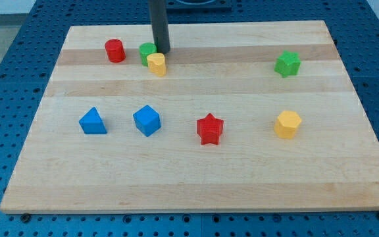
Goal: Push the red circle to the left of the green circle
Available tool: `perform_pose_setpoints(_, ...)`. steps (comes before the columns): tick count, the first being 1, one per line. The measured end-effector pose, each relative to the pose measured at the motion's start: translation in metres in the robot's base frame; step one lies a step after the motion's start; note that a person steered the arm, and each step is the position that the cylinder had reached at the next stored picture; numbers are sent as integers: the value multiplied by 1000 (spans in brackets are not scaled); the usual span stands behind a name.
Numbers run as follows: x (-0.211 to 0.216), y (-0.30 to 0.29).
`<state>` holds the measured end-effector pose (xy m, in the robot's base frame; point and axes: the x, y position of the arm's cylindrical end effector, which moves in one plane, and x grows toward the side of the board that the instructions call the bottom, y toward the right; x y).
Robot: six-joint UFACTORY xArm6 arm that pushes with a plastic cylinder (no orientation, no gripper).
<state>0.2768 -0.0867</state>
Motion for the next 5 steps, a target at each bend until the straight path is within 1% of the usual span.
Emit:
perform_pose_setpoints(2, 0, -42)
perform_pose_setpoints(4, -15, -82)
perform_pose_setpoints(5, -15, -90)
